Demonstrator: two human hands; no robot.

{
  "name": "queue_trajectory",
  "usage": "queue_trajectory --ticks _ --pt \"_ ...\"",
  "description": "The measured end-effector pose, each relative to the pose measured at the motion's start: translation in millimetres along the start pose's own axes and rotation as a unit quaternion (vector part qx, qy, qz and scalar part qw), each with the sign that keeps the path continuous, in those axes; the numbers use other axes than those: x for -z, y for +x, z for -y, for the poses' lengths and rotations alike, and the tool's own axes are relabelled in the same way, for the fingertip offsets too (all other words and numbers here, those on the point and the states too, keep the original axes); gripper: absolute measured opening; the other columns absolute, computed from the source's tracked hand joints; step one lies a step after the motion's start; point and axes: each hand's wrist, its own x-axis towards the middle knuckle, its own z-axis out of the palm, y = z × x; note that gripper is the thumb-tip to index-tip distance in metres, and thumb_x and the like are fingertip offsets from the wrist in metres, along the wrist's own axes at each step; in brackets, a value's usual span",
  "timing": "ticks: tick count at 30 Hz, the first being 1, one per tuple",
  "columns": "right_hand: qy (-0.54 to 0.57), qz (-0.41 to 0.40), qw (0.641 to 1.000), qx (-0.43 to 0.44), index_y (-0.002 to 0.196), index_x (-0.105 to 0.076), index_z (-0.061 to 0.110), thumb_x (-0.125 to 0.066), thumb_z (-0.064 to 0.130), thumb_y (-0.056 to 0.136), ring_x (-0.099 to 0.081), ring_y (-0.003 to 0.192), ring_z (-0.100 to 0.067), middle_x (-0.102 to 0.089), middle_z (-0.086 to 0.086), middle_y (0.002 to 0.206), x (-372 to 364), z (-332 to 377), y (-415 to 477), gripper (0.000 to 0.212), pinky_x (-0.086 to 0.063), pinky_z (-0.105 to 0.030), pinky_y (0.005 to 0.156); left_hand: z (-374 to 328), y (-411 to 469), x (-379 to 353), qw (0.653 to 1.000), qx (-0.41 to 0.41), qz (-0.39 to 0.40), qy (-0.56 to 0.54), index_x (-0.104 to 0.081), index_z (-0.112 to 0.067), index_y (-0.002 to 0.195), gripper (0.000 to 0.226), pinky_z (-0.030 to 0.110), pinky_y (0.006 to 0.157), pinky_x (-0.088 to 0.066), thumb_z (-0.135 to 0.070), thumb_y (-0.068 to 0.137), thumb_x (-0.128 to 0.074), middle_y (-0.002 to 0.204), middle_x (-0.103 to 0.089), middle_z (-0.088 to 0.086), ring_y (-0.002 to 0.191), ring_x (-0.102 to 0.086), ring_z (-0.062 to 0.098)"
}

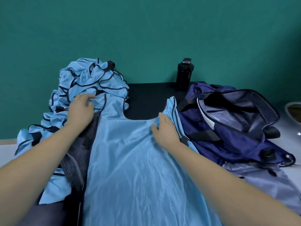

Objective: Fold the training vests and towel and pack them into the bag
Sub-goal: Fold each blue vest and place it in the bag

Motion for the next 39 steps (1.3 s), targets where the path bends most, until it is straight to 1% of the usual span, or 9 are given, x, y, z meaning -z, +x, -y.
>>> queue_trajectory --ticks 2,5,7,9,14,19,23,33,39 --pt "0.024 -0.004 1.000 -0.016 0.162 -0.031 0.009 -0.049 0.033 0.107 -0.031 0.154 -0.025 -0.033 -0.005 0.168 8 1 2 0.063 -0.035 -0.045 0.122 -31 -17 2 0.996 -0.085 -0.019 0.009 -0.065 -0.018 0.137 0.034 0.046 0.110 -0.044 -0.018 0.104 -0.057 0.149 -0.052 0.005 0.130 -0.055 0.031" --pt "0.041 0.022 0.998 -0.043 0.158 -0.038 0.014 -0.049 0.033 0.101 -0.049 0.136 -0.025 -0.048 -0.003 0.152 16 -3 6 0.061 -0.045 -0.046 0.110 -58 -55 -25 0.961 -0.222 0.128 0.106 -0.061 -0.025 0.144 0.044 0.048 0.114 -0.045 -0.035 0.101 -0.064 0.152 -0.055 -0.002 0.134 -0.056 0.027" --pt "0.070 0.013 0.997 -0.032 0.155 -0.043 0.017 -0.048 0.031 0.097 -0.057 0.115 -0.025 -0.057 0.000 0.133 25 -3 4 0.059 -0.048 -0.041 0.103 -61 -81 -51 0.936 -0.219 0.208 0.179 -0.055 -0.029 0.151 0.056 0.048 0.115 -0.044 -0.053 0.100 -0.053 0.160 -0.050 -0.003 0.140 -0.054 0.027" --pt "0.075 -0.031 0.997 0.013 0.155 -0.047 0.016 -0.049 0.020 0.101 -0.059 0.122 -0.024 -0.061 -0.002 0.140 37 0 -4 0.054 -0.048 -0.040 0.106 -58 -98 -71 0.922 -0.212 0.227 0.231 -0.052 -0.030 0.155 0.071 0.048 0.116 -0.042 -0.066 0.097 -0.031 0.161 -0.049 -0.001 0.145 -0.049 0.027" --pt "-0.205 -0.229 0.933 0.186 0.146 -0.054 0.009 -0.066 0.016 0.088 -0.048 0.138 -0.031 -0.057 -0.007 0.146 87 0 -10 0.059 -0.042 -0.045 0.109 -63 -108 -92 0.906 -0.209 0.198 0.308 -0.044 -0.035 0.160 0.072 0.044 0.122 -0.029 -0.069 0.103 -0.014 0.162 -0.048 -0.002 0.152 -0.040 0.025" --pt "-0.400 -0.072 0.913 0.020 0.159 -0.035 0.016 -0.064 0.028 0.095 -0.025 0.153 -0.044 -0.031 -0.018 0.166 129 -41 15 0.070 -0.027 -0.054 0.121 -104 -111 -111 0.921 -0.213 0.209 0.249 -0.043 -0.023 0.161 0.058 0.047 0.124 -0.031 -0.048 0.110 -0.033 0.174 -0.026 0.008 0.159 -0.029 0.029" --pt "-0.399 0.039 0.914 -0.059 0.154 -0.037 0.026 -0.067 0.019 0.092 -0.030 0.143 -0.046 -0.036 -0.014 0.153 129 -59 15 0.070 -0.037 -0.063 0.110 -142 -128 -136 0.919 -0.245 0.265 0.161 -0.032 -0.030 0.166 0.059 0.041 0.127 -0.024 -0.051 0.111 -0.039 0.176 -0.021 -0.002 0.161 -0.020 0.020" --pt "-0.375 0.016 0.924 -0.077 0.149 -0.041 0.022 -0.070 0.025 0.092 -0.038 0.136 -0.042 -0.041 -0.013 0.144 146 -88 25 0.064 -0.048 -0.059 0.101 -199 -148 -173 0.900 -0.207 0.321 0.209 0.001 -0.056 0.164 0.076 0.073 0.124 -0.005 -0.078 0.099 -0.031 0.177 -0.004 0.005 0.162 0.002 0.043" --pt "-0.355 -0.085 0.931 0.013 0.145 -0.052 0.019 -0.065 0.035 0.094 -0.033 0.148 -0.040 -0.040 -0.017 0.159 141 -73 16 0.054 -0.023 -0.059 0.123 -202 -149 -169 0.906 -0.188 0.326 0.192 0.012 -0.058 0.161 0.089 0.075 0.122 -0.002 -0.092 0.089 -0.027 0.178 -0.002 0.003 0.163 0.005 0.040"
